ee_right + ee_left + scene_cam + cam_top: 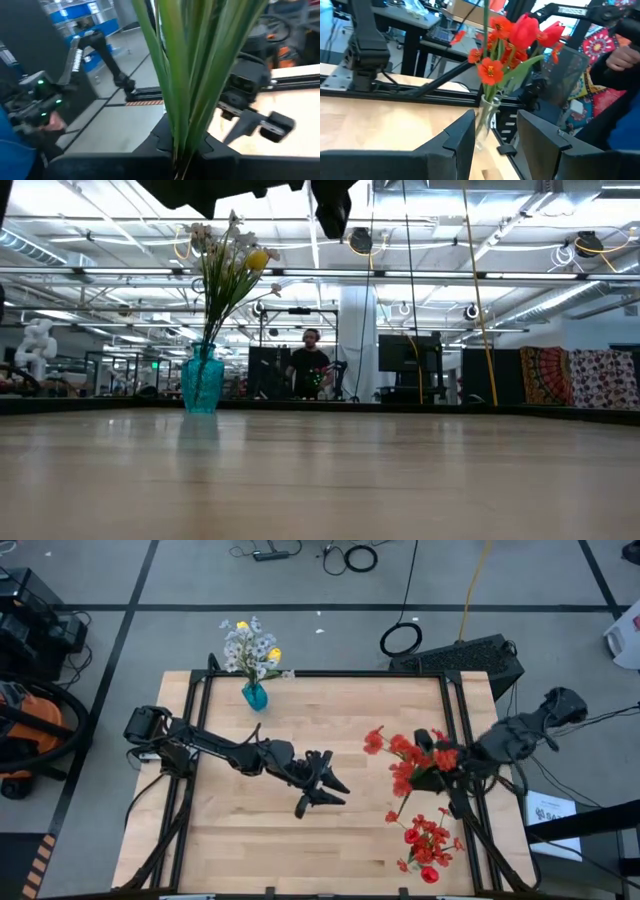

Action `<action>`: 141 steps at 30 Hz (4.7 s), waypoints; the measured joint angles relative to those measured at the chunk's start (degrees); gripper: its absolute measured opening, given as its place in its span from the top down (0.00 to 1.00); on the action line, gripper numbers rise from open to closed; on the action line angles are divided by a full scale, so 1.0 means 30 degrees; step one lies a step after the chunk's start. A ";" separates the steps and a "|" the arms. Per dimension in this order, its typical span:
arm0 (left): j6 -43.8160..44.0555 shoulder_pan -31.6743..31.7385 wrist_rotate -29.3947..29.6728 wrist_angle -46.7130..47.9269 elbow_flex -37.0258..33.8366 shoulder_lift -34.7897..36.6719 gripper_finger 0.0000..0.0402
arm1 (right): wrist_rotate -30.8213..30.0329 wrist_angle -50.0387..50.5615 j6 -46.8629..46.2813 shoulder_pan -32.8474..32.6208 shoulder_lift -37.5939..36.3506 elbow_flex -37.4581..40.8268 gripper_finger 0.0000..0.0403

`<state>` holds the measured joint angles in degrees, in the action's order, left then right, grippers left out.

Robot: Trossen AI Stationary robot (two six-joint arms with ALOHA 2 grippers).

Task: Sort flowers into vase by color
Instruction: Put the orange flowers into the transparent vase

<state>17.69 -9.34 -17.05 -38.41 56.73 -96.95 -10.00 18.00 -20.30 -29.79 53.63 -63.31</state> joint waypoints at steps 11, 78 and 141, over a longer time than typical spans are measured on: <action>0.0015 0.0000 -0.0354 -0.0051 0.0000 0.0000 0.63 | -0.7392 0.0376 0.0860 -0.6139 -0.0625 -0.3233 1.00; 0.0495 -0.0270 0.1175 -0.0615 0.0022 0.0000 0.63 | -1.7344 1.5052 -1.1542 -1.5779 0.5848 -0.8089 1.00; 0.0976 -0.0270 0.1453 -0.1068 0.0022 -0.0007 0.63 | -0.9523 -1.0223 0.2024 -1.3691 0.0653 1.0244 1.00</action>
<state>20.62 -10.15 -12.69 -41.62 56.80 -96.97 -38.57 -12.67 -14.23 -70.86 55.59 -32.58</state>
